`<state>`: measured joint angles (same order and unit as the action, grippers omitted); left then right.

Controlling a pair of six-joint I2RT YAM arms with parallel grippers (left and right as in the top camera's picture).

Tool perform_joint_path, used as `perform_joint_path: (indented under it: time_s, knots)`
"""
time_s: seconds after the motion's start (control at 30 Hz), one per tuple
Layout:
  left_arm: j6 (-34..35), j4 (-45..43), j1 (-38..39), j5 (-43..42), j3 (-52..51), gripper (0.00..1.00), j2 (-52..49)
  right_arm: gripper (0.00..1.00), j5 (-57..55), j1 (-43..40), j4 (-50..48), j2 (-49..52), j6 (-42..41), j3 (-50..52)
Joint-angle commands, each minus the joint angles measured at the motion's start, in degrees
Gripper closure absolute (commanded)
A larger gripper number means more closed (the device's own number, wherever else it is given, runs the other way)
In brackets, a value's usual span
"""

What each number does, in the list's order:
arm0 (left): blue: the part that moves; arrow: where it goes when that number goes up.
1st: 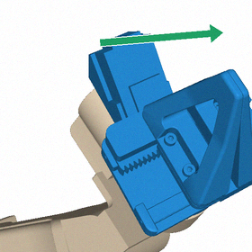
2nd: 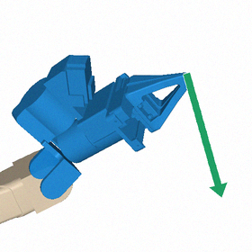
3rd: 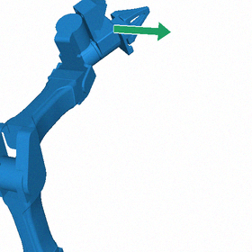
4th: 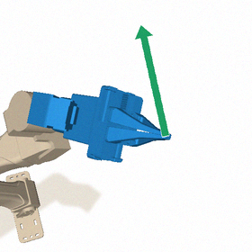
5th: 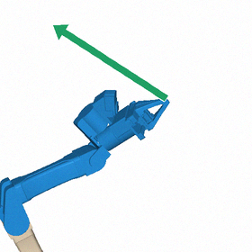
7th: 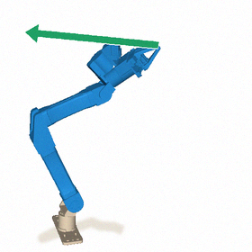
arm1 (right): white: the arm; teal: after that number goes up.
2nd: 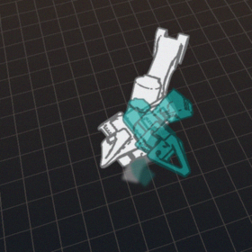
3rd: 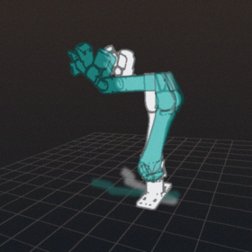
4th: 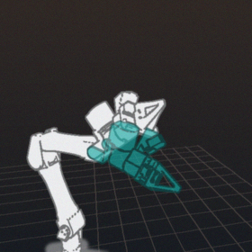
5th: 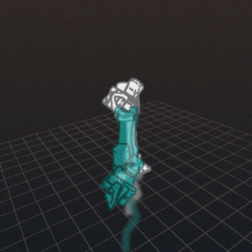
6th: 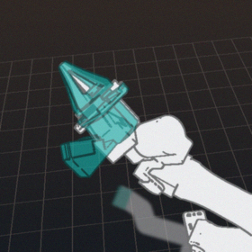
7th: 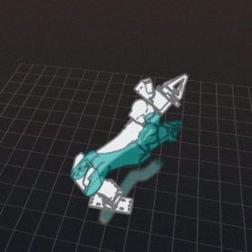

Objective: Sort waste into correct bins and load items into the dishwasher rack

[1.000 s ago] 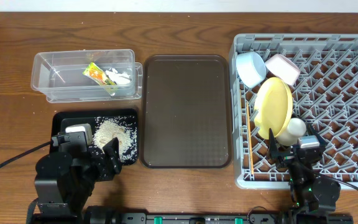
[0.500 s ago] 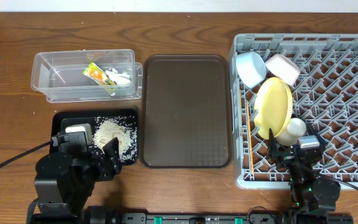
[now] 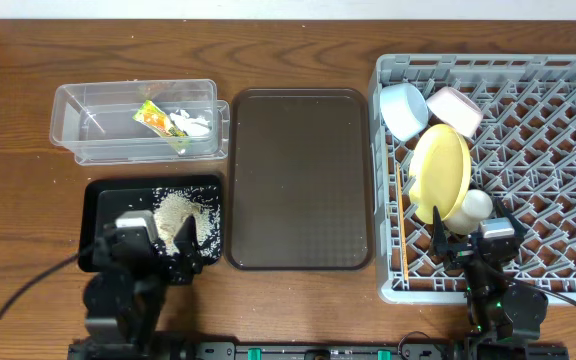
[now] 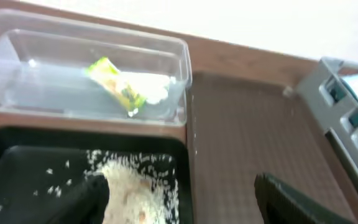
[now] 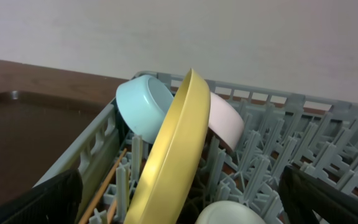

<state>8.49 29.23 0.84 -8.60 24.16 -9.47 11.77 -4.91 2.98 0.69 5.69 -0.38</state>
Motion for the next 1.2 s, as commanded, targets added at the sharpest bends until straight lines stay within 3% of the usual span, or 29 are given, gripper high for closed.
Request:
perform_joint_path:
  time_s: [0.0, 0.33, 0.5, 1.17]
  knots:
    - [-1.0, -7.1, 0.1, 1.0, -7.6, 0.22, 6.3, 0.01, -0.4, 1.6, 0.3, -0.3, 0.6, 0.1]
    - [-4.7, -31.0, 0.1, 1.8, -22.9, 0.22, 9.4, 0.01, -0.4, 1.6, 0.3, -0.3, 0.6, 0.1]
    - [-4.8, -25.8, 0.1, 1.7, -23.9, 0.22, 9.4, 0.01, -0.4, 1.6, 0.3, -0.3, 0.6, 0.1]
    - [-4.8, -25.9, 0.1, 1.8, -23.9, 0.22, 9.2, 0.01, -0.4, 1.6, 0.3, -0.3, 0.6, 0.1]
